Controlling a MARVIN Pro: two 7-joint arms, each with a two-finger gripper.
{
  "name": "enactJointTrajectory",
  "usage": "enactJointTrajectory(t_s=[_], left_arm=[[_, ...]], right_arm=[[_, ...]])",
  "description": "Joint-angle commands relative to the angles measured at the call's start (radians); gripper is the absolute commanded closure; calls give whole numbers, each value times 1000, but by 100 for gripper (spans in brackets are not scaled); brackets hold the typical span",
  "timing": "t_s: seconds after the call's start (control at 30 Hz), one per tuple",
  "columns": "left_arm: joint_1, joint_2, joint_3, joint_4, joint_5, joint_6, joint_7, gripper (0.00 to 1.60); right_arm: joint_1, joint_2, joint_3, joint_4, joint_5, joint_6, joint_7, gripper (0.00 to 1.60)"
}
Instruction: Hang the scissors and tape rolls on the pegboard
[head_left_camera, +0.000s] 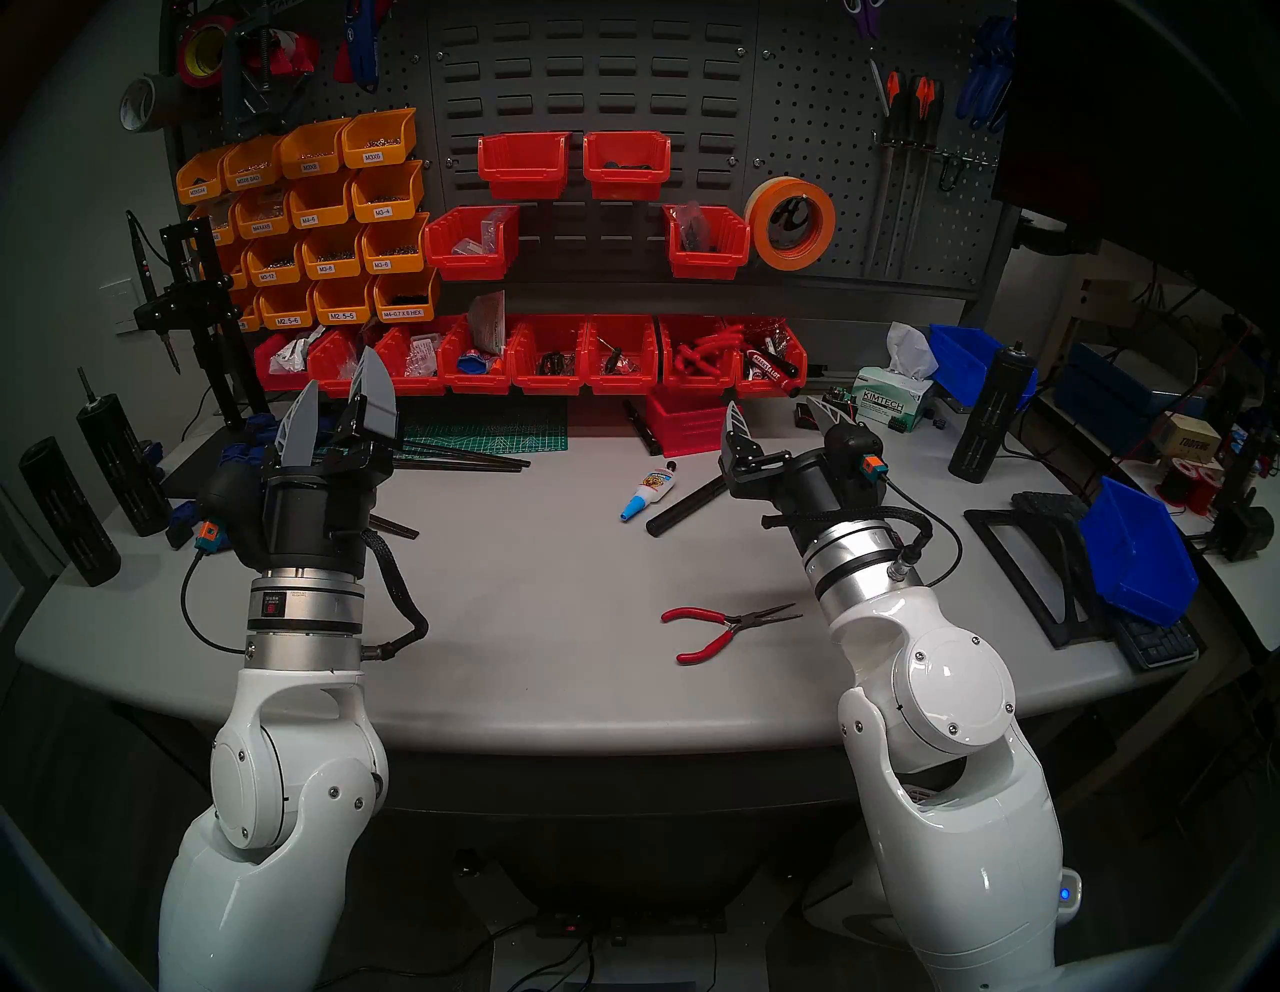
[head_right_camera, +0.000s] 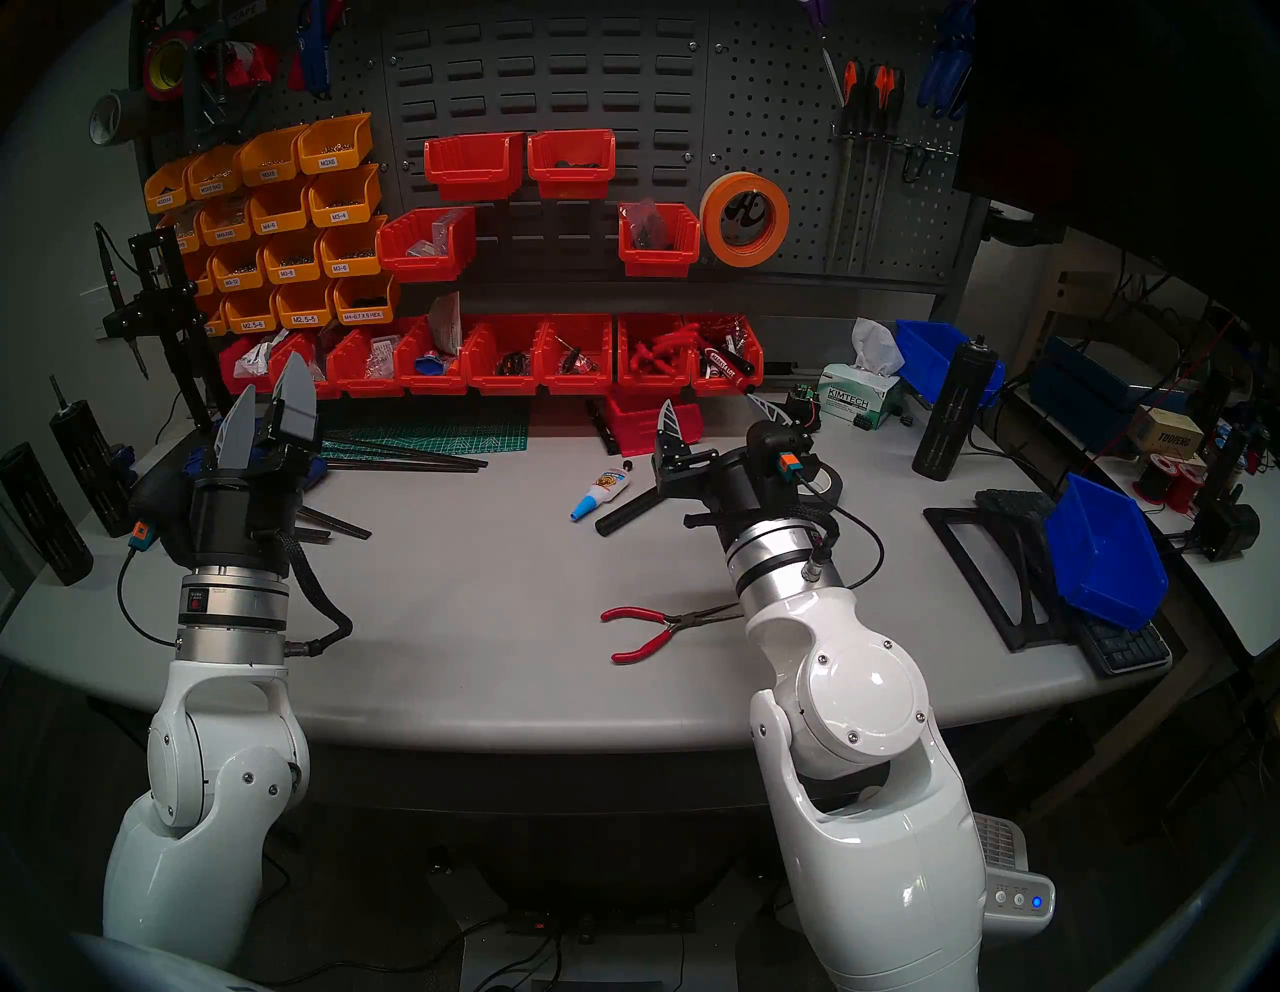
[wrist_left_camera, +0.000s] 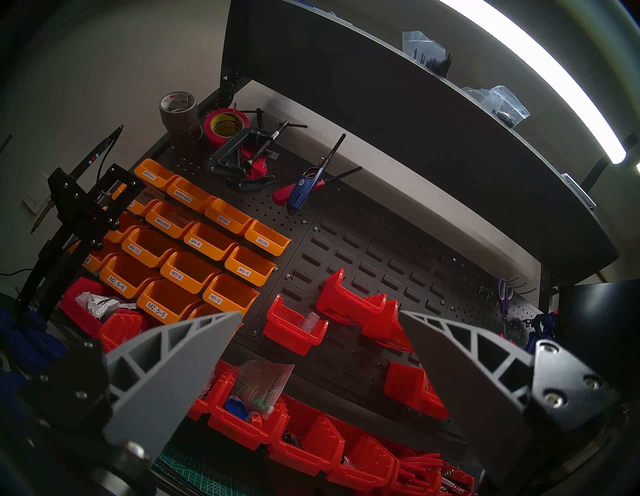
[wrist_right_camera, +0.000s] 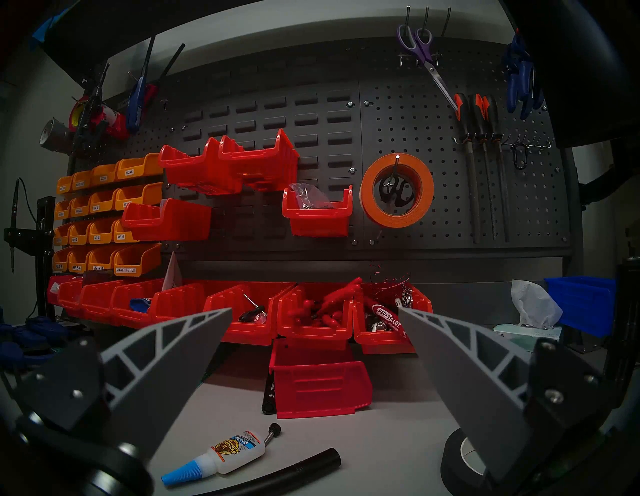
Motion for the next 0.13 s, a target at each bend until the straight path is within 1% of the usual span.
enactJointTrajectory(t_s=[0.0, 0.1], left_arm=[[-9, -2, -3, -32, -1, -10, -4, 0], [-9, -2, -3, -32, -1, -10, -4, 0]], right_arm=[[15, 0, 3, -39, 2, -11, 4, 0], [15, -1, 3, -39, 2, -11, 4, 0]])
